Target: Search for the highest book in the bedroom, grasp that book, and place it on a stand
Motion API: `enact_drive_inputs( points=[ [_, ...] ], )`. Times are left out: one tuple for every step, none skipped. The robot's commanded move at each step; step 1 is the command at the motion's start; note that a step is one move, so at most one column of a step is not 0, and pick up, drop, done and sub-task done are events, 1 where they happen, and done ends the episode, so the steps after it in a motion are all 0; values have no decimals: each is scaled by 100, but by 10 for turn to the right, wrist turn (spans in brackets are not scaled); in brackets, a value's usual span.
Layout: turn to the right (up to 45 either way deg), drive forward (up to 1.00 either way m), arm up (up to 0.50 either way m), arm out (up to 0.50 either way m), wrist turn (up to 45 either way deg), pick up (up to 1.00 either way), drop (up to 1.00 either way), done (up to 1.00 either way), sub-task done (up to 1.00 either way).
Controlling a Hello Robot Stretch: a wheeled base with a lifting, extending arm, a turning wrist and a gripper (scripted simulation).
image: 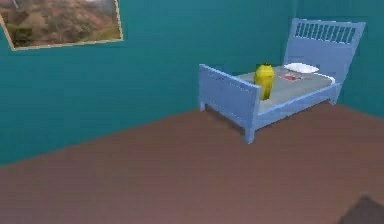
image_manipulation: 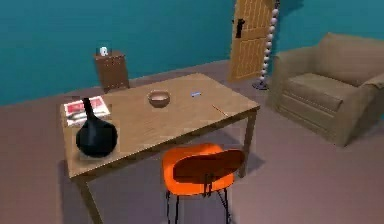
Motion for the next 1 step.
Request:
enact_drive_inputs(
  points=[
    [-240,0,0,0,0,0,0,0,0]
  ],
)
